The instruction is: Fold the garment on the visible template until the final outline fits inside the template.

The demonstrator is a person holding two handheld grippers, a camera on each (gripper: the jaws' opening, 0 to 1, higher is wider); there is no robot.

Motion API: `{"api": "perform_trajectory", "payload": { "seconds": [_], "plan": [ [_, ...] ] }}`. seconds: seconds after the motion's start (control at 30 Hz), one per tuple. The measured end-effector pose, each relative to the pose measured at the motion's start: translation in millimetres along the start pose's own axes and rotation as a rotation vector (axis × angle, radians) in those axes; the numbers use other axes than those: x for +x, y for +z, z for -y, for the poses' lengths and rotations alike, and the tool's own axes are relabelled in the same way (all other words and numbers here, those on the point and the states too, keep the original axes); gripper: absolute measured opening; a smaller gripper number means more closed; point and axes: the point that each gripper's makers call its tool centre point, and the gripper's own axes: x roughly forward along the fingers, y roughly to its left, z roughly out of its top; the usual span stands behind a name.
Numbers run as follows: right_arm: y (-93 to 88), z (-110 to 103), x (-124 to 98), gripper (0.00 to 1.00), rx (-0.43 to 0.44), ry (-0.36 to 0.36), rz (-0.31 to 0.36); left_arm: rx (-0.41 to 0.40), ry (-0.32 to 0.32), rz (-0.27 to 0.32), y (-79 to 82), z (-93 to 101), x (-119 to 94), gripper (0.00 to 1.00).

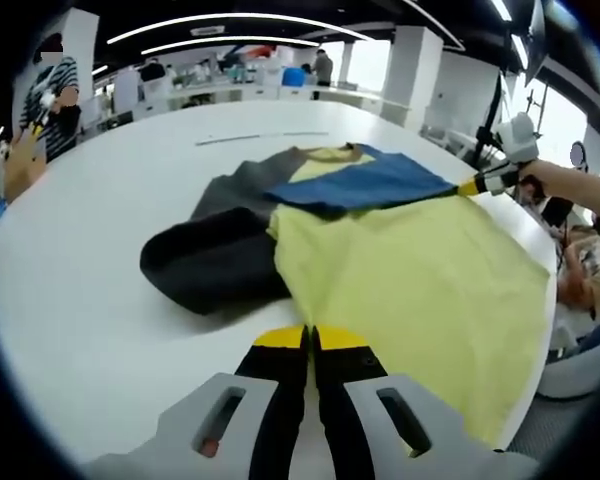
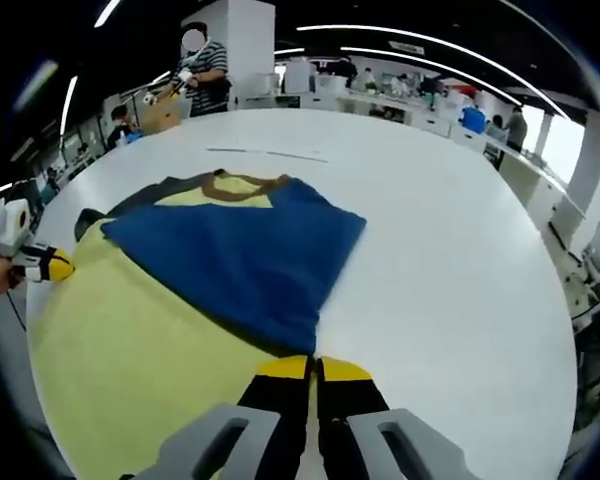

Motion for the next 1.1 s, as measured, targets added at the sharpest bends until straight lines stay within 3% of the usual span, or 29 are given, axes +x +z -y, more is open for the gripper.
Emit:
{"api": "perform_trajectory", "payload": {
  "seconds": [0.17,0.3,0.43,0.63,1.1],
  "plan": [
    [-0.3,1,-1,0.00,0.011,0.009,0.001,0.007,-0.002,-0.001,0.4,2.6,1,0.00],
    [4.2,-1,-4,0.01,0.059,0.052,0.044,0.015,0.009,-0.004,-0.9,-0.2,0,0.01],
    [10.1,-6,-7,0.16,0.079,0.090,0.090,0.019,0.017,0.002,-1.3,-2.8,-3,0.04],
    [24.3,-15,-16,0.37,0.066,0.150,0.153,0.019,0.022,0.073,9.6,-5.9,-13,0.08],
    [53.9,-52,-55,0.85,-0.021,0.309,0.306,0.017,0.067,0.166,28.0,-23.6,-37,0.20]
  ]
}}
